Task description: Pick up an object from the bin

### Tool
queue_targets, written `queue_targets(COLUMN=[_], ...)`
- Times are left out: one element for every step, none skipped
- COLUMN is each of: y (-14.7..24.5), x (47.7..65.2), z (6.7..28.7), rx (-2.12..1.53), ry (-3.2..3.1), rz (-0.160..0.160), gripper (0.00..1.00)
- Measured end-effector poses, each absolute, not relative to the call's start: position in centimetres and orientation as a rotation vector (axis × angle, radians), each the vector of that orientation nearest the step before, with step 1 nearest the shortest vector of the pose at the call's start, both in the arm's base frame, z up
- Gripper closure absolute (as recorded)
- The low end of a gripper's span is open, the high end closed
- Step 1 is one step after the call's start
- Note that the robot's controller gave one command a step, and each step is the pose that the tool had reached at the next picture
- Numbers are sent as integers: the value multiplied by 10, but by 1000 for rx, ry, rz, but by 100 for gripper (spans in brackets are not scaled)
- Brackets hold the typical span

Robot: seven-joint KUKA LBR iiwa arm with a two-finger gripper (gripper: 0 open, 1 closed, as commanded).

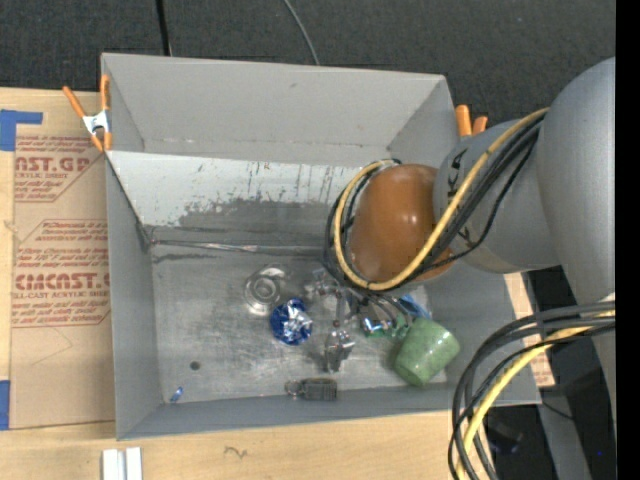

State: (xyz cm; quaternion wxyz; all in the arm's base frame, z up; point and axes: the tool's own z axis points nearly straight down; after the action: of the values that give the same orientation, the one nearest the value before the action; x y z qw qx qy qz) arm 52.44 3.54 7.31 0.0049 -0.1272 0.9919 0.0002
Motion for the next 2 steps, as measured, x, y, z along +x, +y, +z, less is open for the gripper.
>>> queue_targets(y=[89,89], x=[560,560], z=[72,74], rx=[-561,-555], ry=[3092,3090], rz=[-4,-2], gripper=[0,100])
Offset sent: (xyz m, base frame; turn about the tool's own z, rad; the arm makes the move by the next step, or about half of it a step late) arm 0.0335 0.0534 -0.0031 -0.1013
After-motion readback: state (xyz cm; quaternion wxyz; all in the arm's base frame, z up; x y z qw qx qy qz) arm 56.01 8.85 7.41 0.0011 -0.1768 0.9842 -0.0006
